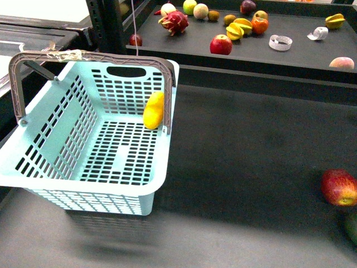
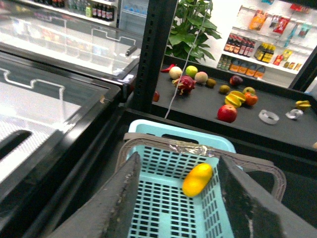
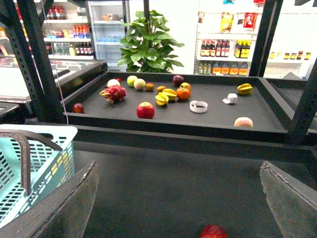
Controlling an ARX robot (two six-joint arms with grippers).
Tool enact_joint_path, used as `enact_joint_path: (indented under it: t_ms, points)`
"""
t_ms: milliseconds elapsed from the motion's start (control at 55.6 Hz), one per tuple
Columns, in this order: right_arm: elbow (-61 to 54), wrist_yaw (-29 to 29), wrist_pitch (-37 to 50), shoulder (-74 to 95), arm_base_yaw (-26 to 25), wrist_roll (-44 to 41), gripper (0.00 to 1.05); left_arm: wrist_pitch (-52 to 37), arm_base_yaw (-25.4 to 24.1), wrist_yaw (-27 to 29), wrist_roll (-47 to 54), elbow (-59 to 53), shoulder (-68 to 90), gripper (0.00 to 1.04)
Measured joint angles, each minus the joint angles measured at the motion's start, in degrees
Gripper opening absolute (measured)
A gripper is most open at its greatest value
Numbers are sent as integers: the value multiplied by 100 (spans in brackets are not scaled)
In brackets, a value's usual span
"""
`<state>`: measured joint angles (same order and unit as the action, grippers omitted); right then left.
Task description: Pick mango with right arm and hold basket with left
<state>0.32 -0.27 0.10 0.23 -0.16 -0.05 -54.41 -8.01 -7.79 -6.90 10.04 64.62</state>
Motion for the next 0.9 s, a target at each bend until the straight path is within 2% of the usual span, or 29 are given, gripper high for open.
enact_joint_path:
  t_ms: [198, 288, 360, 899]
  points:
    - [0, 0, -2, 0, 0, 0, 97, 98, 269, 262, 531, -647, -654, 2]
    - [0, 0, -2, 2, 0, 0, 97, 490, 592, 726, 581, -754, -1176, 2]
    - [0, 2, -2, 0, 0, 0, 97, 796, 772, 734, 592, -817, -1569, 2]
    - [0, 0, -2, 0, 0, 0, 97, 2988, 789, 780, 632, -887, -4013, 2]
